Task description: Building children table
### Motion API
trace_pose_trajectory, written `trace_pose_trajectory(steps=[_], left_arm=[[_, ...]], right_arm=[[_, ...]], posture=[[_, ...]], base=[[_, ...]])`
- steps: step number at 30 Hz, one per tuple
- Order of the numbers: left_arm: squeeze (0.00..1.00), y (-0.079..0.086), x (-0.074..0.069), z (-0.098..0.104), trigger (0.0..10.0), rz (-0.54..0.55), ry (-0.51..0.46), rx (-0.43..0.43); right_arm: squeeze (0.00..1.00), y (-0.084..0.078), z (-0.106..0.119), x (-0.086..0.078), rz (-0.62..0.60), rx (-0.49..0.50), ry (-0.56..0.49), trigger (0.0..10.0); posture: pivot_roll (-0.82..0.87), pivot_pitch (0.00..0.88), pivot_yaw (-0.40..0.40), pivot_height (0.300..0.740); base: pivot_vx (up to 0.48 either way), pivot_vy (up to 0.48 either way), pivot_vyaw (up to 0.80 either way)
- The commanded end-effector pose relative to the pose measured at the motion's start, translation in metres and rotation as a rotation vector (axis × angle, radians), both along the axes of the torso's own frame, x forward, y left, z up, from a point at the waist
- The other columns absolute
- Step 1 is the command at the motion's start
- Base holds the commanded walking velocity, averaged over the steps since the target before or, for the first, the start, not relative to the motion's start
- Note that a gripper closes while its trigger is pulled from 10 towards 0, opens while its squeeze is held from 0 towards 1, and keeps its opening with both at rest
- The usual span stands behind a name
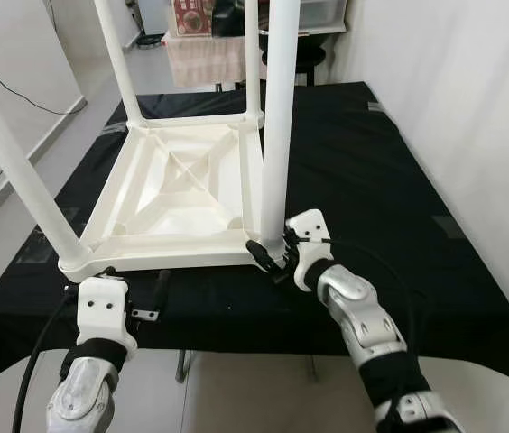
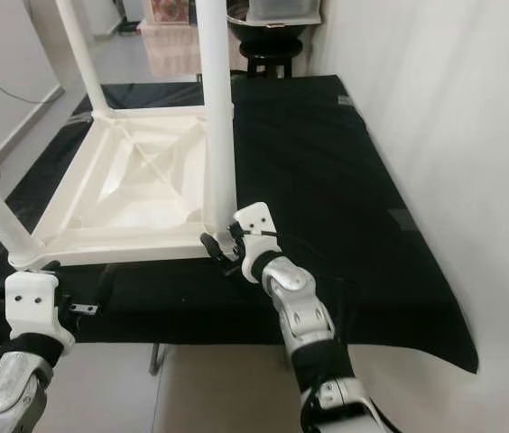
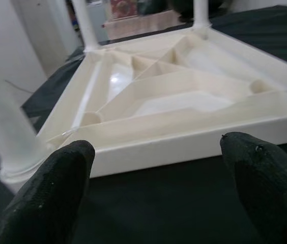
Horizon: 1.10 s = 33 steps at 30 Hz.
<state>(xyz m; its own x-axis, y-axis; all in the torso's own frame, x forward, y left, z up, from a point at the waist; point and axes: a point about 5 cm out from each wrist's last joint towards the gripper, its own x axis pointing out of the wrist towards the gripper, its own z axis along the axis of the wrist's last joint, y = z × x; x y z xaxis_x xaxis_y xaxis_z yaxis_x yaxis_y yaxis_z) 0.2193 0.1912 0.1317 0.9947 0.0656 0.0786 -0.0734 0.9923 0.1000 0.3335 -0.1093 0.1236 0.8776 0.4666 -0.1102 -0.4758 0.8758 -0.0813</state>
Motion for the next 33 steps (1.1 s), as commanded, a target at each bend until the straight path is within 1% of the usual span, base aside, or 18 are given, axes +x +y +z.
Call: trace_pose_trajectory(steps=[1,2,3,5,6,7,8,9,11,12,14,15,19,22,24,27,30,33], left_arm=[[0.0,0.006,-0.005,-0.004,10.0,0.06,0.019,0.02],[0.0,0.007,-0.007,-0.005,10.0,0.078,0.022,0.03],[0.0,0.007,-0.007,-0.005,10.0,0.078,0.022,0.03],[0.0,0.009,-0.011,-0.008,10.0,0.111,0.035,0.07],[0.0,0.009,-0.011,-0.008,10.0,0.111,0.035,0.07],[0.0,0.009,-0.012,-0.01,10.0,0.122,0.037,0.082],[0.0,0.011,-0.013,-0.012,10.0,0.137,0.048,0.089],[0.0,0.011,-0.013,-0.012,10.0,0.137,0.048,0.089],[0.0,0.012,-0.01,-0.016,10.0,0.149,0.066,0.101],[0.0,0.012,-0.01,-0.016,10.0,0.149,0.066,0.101],[0.0,0.012,-0.005,-0.017,10.0,0.157,0.059,0.099],[0.0,0.012,-0.005,-0.017,10.0,0.157,0.059,0.099],[0.0,0.007,0.006,-0.011,10.0,0.154,0.017,0.091],[0.0,0.004,0.012,-0.008,10.0,0.141,-0.005,0.065],[0.0,0.0,0.014,-0.005,10.0,0.116,-0.021,0.065],[0.0,-0.003,0.016,-0.004,10.0,0.096,-0.027,0.063],[0.0,-0.003,0.017,-0.005,10.0,0.083,-0.029,0.05],[0.0,-0.004,0.02,-0.005,10.0,0.064,-0.035,0.036]], right_arm=[[0.0,-0.009,-0.002,-0.006,-0.036,0.004,0.008,10.0],[0.0,-0.014,-0.002,-0.011,-0.053,0.004,0.003,10.0],[0.0,-0.014,-0.002,-0.011,-0.053,0.004,0.003,10.0],[0.0,-0.026,-0.005,-0.019,-0.109,0.009,-0.007,10.0],[0.0,-0.026,-0.005,-0.019,-0.109,0.009,-0.007,10.0],[0.0,-0.031,-0.005,-0.02,-0.131,0.013,-0.014,10.0],[0.0,-0.038,-0.004,-0.02,-0.162,-0.013,-0.03,10.0],[0.0,-0.038,-0.004,-0.02,-0.162,-0.013,-0.03,10.0],[0.0,-0.058,-0.005,-0.016,-0.248,-0.054,-0.025,10.0],[0.0,-0.058,-0.005,-0.016,-0.248,-0.054,-0.025,10.0],[0.0,-0.067,-0.005,-0.016,-0.278,-0.07,-0.018,10.0],[0.0,-0.067,-0.005,-0.016,-0.278,-0.07,-0.018,10.0],[0.0,-0.071,-0.004,-0.021,-0.277,-0.095,-0.01,10.0],[0.0,-0.073,-0.005,-0.021,-0.275,-0.108,0.0,10.0],[0.0,-0.074,-0.006,-0.02,-0.272,-0.127,0.008,10.0],[0.0,-0.076,-0.008,-0.02,-0.276,-0.146,0.021,10.0],[0.0,-0.078,-0.011,-0.02,-0.283,-0.162,0.034,10.0],[0.0,-0.084,-0.015,-0.019,-0.295,-0.194,0.067,10.0]], posture=[[0.0,0.025,0.045,0.74],[0.0,0.025,0.045,0.74],[0.0,0.025,0.045,0.74],[0.0,0.011,0.048,0.74],[0.0,0.011,0.048,0.74],[0.0,0.011,0.048,0.74],[0.0,0.0,0.052,0.74],[0.0,0.0,0.052,0.74],[-0.01,0.0,0.05,0.74],[-0.01,0.0,0.05,0.74],[-0.02,0.0,0.048,0.74],[-0.02,0.0,0.048,0.74],[-0.04,0.0,0.044,0.74],[-0.04,0.0,0.039,0.74],[-0.04,0.0,0.037,0.74],[-0.05,0.0,0.033,0.74],[-0.05,0.0,0.032,0.74],[-0.06,0.0,0.031,0.74]], base=[[0.0,0.0,0.0],[0.0,0.0,0.0],[0.0,0.0,0.0],[0.0,0.0,0.0],[0.0,0.0,0.0],[0.0,0.0,0.0],[0.0,0.0,0.0],[0.0,0.0,0.0],[0.0,0.444,0.0],[0.0,0.465,0.0],[0.0,0.465,0.0],[0.0,0.465,0.0],[0.0,0.465,0.0],[0.0,0.462,0.0],[0.0,0.0,0.0],[0.0,0.0,0.0],[0.0,0.0,0.0],[0.0,0.0,0.0]])
